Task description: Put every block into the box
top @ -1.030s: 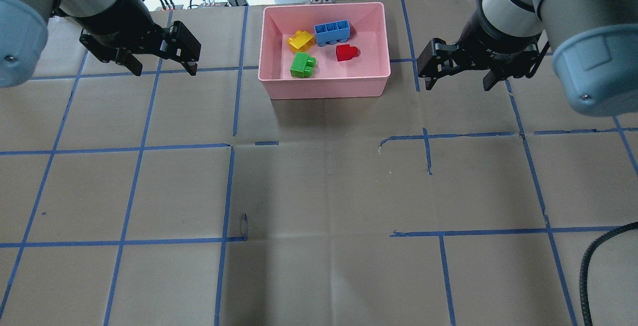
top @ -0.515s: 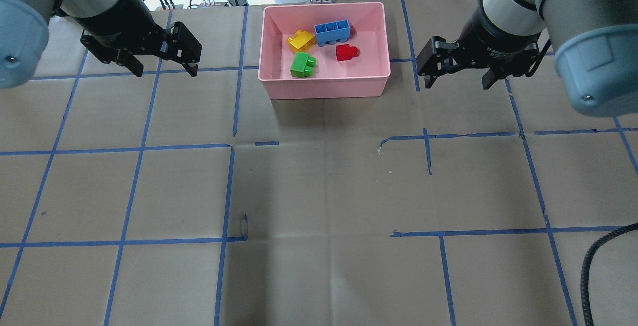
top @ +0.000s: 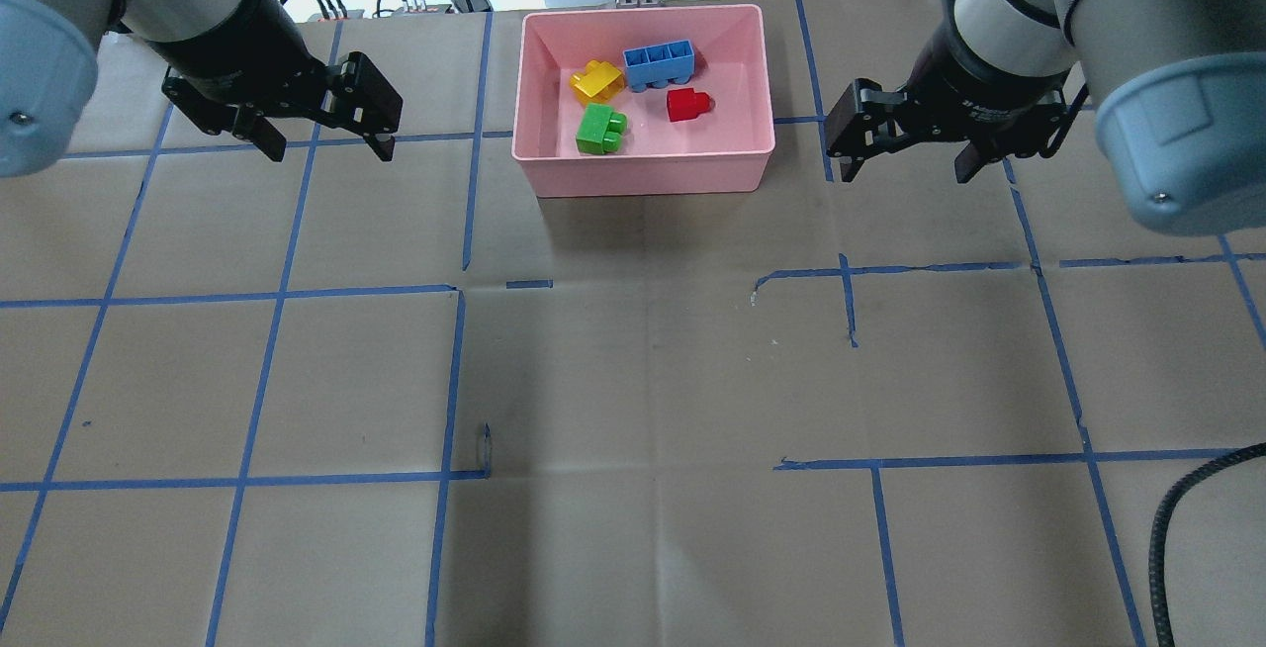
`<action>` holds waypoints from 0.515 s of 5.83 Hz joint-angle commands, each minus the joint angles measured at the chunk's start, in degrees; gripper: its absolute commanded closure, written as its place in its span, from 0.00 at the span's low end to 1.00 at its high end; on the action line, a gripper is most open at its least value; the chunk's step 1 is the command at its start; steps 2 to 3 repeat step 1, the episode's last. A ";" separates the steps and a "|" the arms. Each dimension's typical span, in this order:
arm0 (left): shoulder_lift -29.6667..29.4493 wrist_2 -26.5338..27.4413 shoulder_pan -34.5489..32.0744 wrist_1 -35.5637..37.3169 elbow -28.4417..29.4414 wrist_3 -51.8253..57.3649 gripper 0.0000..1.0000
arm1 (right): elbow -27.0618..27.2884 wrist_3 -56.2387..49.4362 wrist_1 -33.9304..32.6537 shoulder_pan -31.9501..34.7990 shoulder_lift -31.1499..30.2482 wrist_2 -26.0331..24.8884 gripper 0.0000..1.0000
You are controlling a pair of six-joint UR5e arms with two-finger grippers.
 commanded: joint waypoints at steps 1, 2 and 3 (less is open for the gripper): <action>0.66 -0.02 0.00 -1.69 -0.11 0.00 0.00 | 0.77 0.01 0.52 0.01 0.04 -0.29 0.00; 0.66 -0.02 0.00 -1.69 -0.11 0.00 0.00 | 0.77 0.01 0.52 0.01 0.04 -0.29 0.00; 0.66 -0.02 0.00 -1.69 -0.11 0.00 0.00 | 0.77 0.01 0.52 0.01 0.04 -0.29 0.00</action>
